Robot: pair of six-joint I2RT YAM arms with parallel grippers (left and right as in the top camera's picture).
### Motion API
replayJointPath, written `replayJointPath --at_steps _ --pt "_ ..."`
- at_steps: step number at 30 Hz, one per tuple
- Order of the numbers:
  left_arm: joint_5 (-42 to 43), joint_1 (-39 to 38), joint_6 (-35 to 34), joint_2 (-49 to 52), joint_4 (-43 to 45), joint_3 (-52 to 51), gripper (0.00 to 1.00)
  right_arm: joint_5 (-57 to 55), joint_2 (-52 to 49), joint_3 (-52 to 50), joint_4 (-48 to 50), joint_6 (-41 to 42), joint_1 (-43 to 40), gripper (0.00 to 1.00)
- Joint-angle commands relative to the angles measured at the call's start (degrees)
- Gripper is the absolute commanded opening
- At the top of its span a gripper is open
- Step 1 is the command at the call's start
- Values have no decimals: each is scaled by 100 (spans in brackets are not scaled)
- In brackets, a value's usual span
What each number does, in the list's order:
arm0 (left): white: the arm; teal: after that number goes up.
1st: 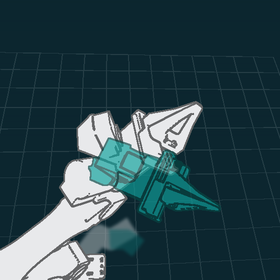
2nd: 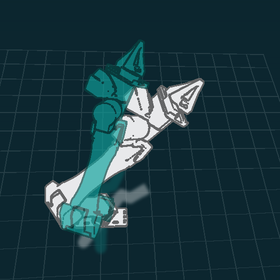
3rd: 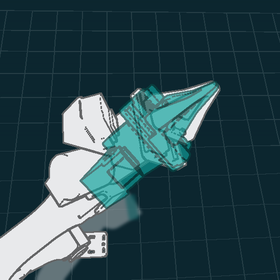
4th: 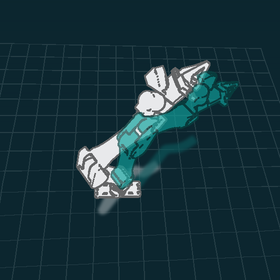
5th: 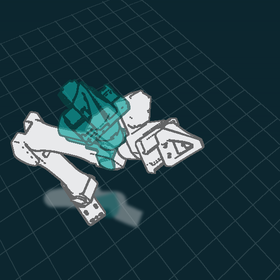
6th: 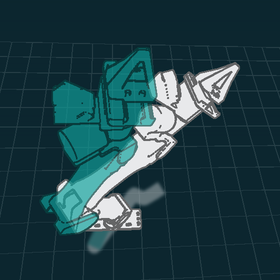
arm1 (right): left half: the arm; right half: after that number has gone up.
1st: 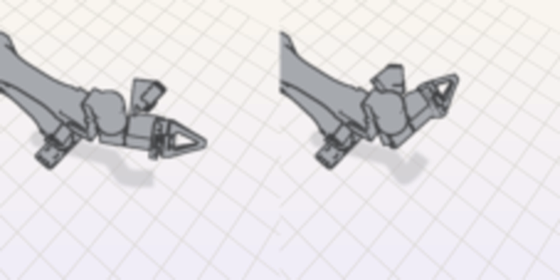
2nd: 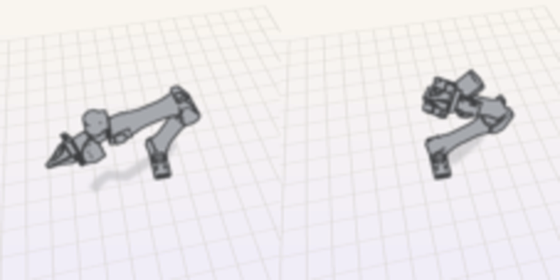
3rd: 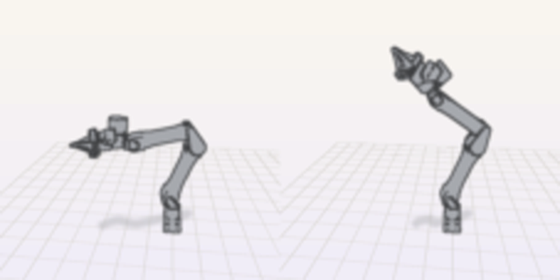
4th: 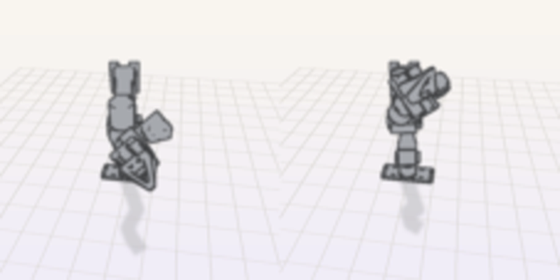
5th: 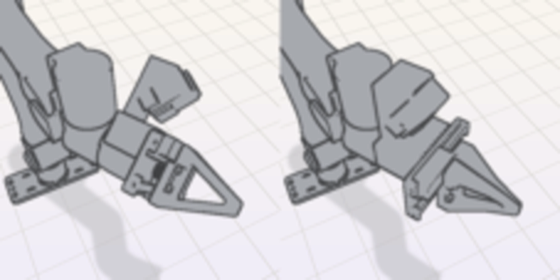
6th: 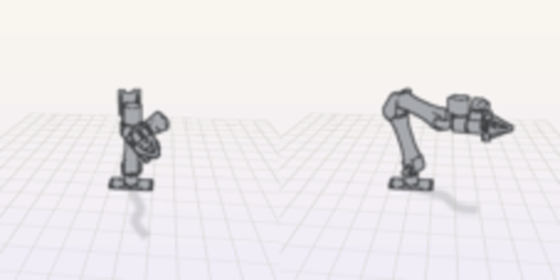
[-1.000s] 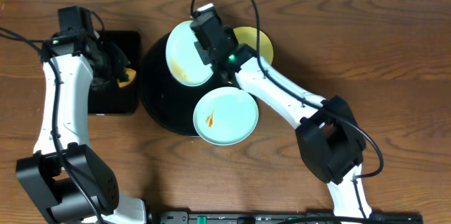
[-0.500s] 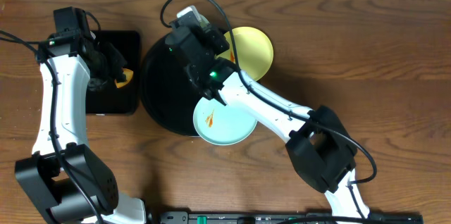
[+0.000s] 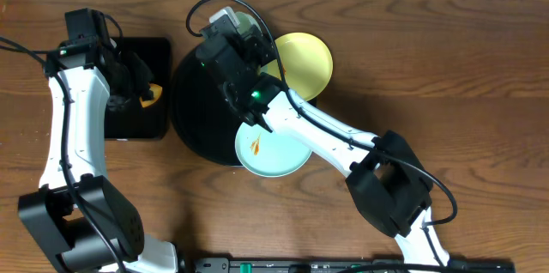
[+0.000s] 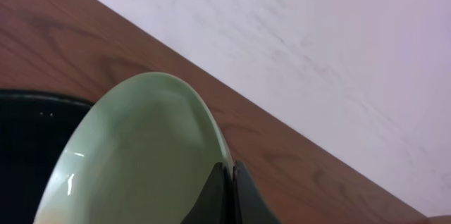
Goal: Clean dirty plates on tray and stack at the side
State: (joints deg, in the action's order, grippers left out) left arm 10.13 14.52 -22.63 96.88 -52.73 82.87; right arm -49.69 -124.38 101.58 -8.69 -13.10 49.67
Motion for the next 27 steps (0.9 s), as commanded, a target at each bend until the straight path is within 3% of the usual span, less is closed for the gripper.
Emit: replayJointPath --at_steps 1,16,27 --pt "-26 26 26 11 -37 -26 7 -157 138 55 31 -133 92 1" --pt "-24 26 26 11 -37 -24 8 26 157 55 17 13 92 1" --pt "-24 26 26 11 -35 -26 8 2439 514 55 -1279 1504 -492 1"
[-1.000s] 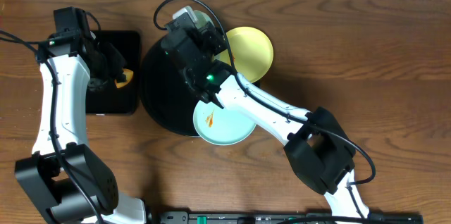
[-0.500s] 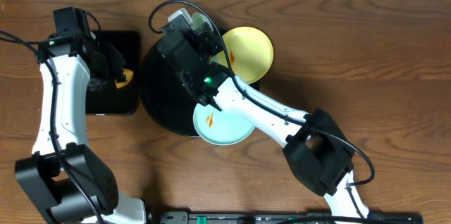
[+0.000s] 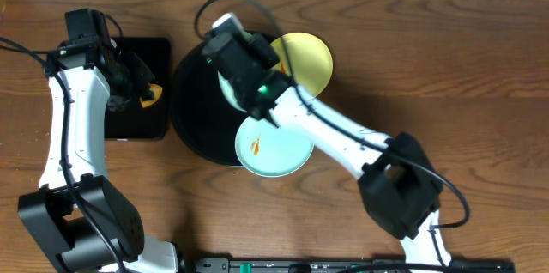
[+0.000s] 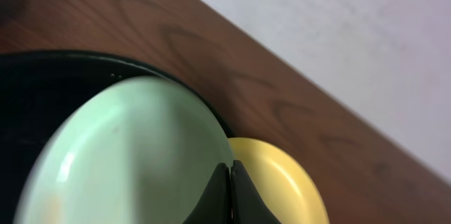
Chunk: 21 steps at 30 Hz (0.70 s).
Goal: Clean dirty plates on tray and stack at the side
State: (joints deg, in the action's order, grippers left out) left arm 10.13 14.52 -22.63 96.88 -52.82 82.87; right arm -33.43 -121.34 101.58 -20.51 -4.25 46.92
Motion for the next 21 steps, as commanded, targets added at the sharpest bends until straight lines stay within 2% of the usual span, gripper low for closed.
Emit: replayJointPath --at_steps 1,13,16,17,19,21 --pt "-24 26 26 11 -26 -26 8 1019 216 55 -170 715 -297 1" --pt "-24 26 26 11 -26 -26 8 3416 262 55 -597 1639 -1169 2" --pt "-24 26 26 11 -26 -26 8 3748 262 55 -730 1742 -1351 13" --pt "-24 26 26 11 -26 -26 8 3773 260 52 -774 1801 -1401 21" --pt "-24 26 26 11 -26 -26 8 3803 247 52 -879 1937 -1497 30" --pt "-26 26 26 11 -24 -24 8 3856 205 52 -962 2059 -1565 33"
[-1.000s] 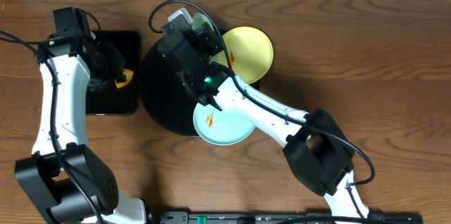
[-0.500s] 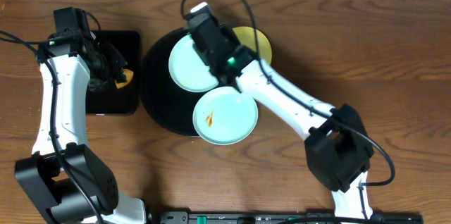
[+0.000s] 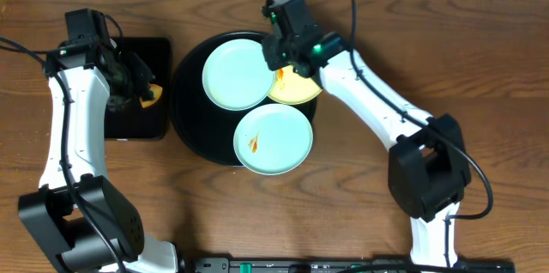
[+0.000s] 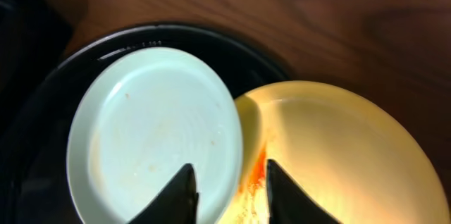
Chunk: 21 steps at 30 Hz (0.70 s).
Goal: Clean dirty plates on tray and stack at the side
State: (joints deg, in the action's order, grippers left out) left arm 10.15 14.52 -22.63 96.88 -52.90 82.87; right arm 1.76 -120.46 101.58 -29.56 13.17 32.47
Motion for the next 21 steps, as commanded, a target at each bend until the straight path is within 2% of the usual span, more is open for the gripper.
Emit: replayJointPath --at_steps 1,5,11,21 --pt "-28 26 26 11 -15 -26 8 389 81 52 -81 369 -144 35" --pt "-31 26 28 11 -17 -26 8 822 -136 52 -116 446 -240 47" --pt "-28 26 28 11 -17 -26 8 1305 -435 52 -138 673 -356 54" --pt "-28 26 28 11 -17 -26 8 1851 -793 52 -208 828 -485 56"
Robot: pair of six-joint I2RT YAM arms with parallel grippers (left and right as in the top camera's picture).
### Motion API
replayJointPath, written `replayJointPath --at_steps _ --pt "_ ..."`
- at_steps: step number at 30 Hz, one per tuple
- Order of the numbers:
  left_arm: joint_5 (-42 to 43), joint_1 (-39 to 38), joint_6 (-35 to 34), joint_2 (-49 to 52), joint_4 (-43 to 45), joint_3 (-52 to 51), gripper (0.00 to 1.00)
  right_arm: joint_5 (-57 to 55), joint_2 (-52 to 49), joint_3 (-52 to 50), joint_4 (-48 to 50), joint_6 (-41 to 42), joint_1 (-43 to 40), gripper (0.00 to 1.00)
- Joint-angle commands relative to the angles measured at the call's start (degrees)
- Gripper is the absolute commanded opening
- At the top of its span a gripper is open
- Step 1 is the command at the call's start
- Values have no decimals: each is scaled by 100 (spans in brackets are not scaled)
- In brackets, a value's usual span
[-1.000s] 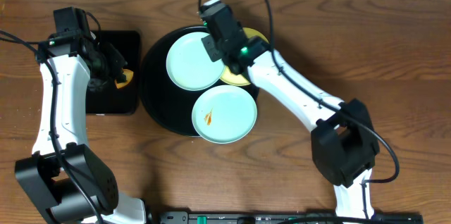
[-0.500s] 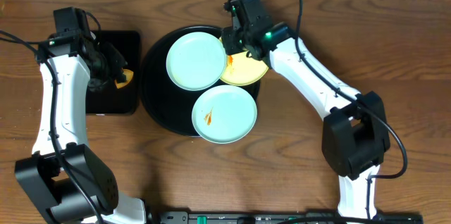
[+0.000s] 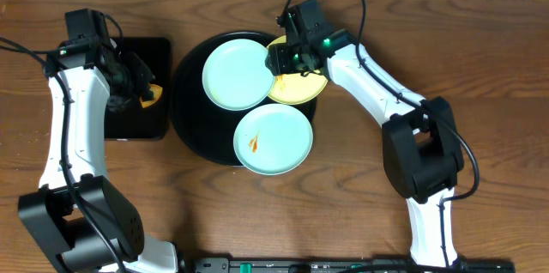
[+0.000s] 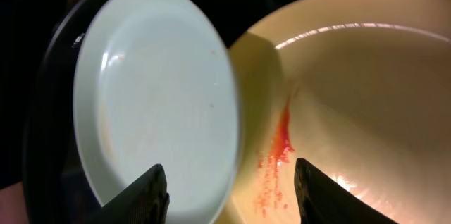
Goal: Clean dirty plates on tray and stack at the side
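Observation:
On the round black tray (image 3: 190, 110) lie a pale green plate (image 3: 234, 74) at the back, a second pale green plate (image 3: 274, 139) with an orange smear at the front, and a yellow plate (image 3: 300, 89) with a red stain (image 4: 280, 141) at the right rim. My right gripper (image 3: 290, 58) hangs open low over the seam between the back green plate (image 4: 155, 90) and the yellow plate (image 4: 352, 104). My left gripper (image 3: 137, 84) is over a black pad, shut on an orange sponge (image 3: 153, 94).
A black square pad (image 3: 137, 88) lies left of the tray on the brown wooden table (image 3: 463, 67). A light wall edge runs along the table's far side.
My right gripper has dropped closer to the plates and shifted slightly right, its fingers spread wider. The plates and my left arm have not moved.
My right gripper first held the green plate tilted up over the tray's back. Then the plate was lower over the tray. By the third moment it lay flat on the tray and the gripper stood open above it, now lower over the yellow plate's stained edge.

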State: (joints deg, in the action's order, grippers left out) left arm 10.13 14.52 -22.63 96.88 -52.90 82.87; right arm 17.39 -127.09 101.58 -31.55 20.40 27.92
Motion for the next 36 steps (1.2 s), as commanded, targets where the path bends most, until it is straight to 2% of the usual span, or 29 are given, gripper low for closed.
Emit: replayJointPath --at_steps 1,8,24,36 --pt "-26 26 28 11 -20 -26 8 391 -166 52 -13 103 -31 56" --pt "-26 26 28 11 -17 -26 8 861 -487 50 -33 190 -31 50" --pt "-26 26 28 11 -17 -26 8 1073 -713 50 232 341 0 38" --pt "-26 24 28 11 -20 -26 8 1049 -776 31 326 446 24 37"
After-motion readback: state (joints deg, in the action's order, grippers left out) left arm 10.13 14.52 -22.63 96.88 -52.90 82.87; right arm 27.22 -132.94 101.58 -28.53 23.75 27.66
